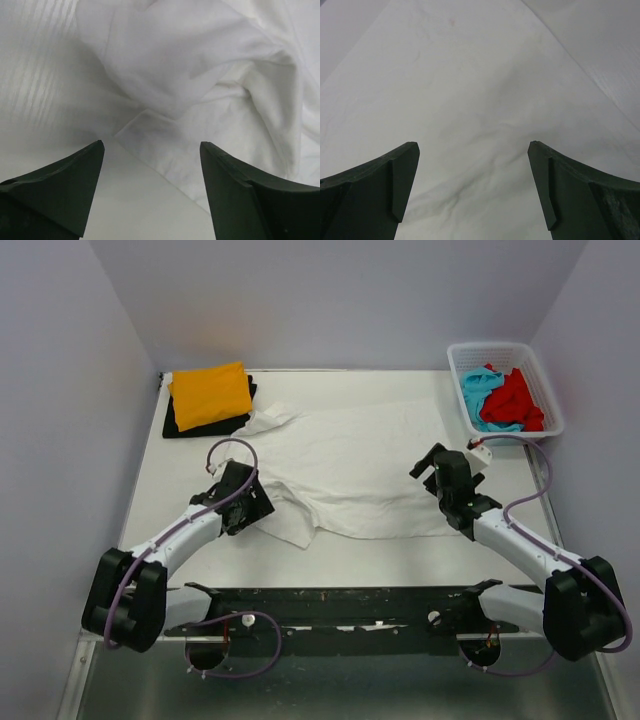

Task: Fold and stack the t-shirts
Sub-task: Flatten out the tshirt

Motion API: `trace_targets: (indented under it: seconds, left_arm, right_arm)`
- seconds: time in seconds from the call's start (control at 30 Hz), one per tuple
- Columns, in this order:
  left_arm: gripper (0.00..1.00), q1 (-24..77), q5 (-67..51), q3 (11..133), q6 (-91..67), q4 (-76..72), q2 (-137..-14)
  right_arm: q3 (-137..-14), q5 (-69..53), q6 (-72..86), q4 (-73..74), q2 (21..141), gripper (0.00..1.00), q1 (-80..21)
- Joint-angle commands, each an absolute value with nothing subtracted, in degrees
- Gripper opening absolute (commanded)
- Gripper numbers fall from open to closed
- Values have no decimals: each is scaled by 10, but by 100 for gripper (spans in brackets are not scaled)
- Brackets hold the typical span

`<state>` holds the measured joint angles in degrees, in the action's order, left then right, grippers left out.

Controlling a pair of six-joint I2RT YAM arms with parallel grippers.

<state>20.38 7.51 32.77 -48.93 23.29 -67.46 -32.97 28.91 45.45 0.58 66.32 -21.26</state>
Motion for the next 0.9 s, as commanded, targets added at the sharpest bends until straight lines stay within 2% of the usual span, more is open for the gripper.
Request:
trace_targets:
  seconds: [0.0, 0.1, 0.3, 0.33, 0.47, 0.6, 0.63, 0.7, 0.73, 0.87]
  left_arm:
    - [73, 195, 78, 360, -500, 211, -731]
    - [64, 205, 81, 355, -514, 229, -736]
    - [64, 240, 113, 333, -539, 243, -713]
    - [61, 240, 115, 339, -540, 247, -718]
    - [45, 250, 132, 371, -537, 260, -749]
    - [35, 253, 146, 406, -525, 268, -785]
    - [30, 253, 148, 415, -522, 273, -796]
    - [4, 255, 152, 430, -520, 281, -809]
    - [0, 256, 152, 432, -519, 283, -811]
    - [0, 260, 142, 418, -522, 284, -793]
  right_arm:
    - [-342, 305, 458, 39, 664, 100, -210]
    - [-341, 323, 461, 45, 659, 100, -210]
    - [-336, 332, 468, 45, 654, 100, -210]
    - [-336, 332, 469, 45, 654, 100, -210]
    - [-335, 335, 469, 45, 656, 100, -210]
    - [-333, 337, 467, 46, 653, 100, -210]
    - [-332, 340, 466, 45, 650, 100, -210]
    - [-330, 343, 466, 45, 645, 100, -210]
    - [-330, 344, 466, 46, 643, 100, -210]
    - [-335, 350, 466, 60, 639, 100, -211]
